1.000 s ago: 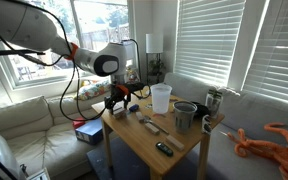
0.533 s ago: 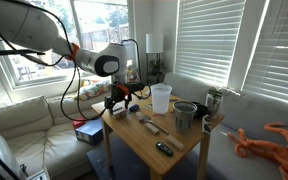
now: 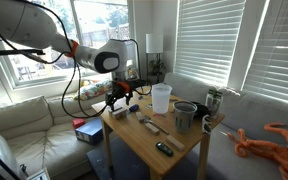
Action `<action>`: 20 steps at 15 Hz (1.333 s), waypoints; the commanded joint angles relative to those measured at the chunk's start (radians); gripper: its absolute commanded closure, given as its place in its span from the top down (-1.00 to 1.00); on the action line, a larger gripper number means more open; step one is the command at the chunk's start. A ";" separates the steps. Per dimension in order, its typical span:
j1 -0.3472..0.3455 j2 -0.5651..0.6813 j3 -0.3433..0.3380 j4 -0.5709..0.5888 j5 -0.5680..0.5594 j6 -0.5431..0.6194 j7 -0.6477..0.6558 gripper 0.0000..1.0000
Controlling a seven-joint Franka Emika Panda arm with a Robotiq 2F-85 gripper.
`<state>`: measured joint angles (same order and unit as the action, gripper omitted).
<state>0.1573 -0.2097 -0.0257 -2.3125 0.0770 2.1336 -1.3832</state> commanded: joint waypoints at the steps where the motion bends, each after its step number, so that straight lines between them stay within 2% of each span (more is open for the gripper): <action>1: -0.015 -0.064 0.005 0.002 0.021 -0.009 -0.017 1.00; 3: -0.021 -0.093 0.008 0.016 0.057 -0.037 0.090 1.00; 11: -0.043 -0.194 0.016 0.049 0.038 -0.115 0.551 1.00; 16: -0.046 -0.239 0.018 0.040 0.026 -0.108 0.825 1.00; 20: -0.041 -0.258 0.018 0.038 0.010 -0.113 0.980 1.00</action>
<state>0.1307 -0.4391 -0.0252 -2.2699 0.1037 2.0411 -0.5105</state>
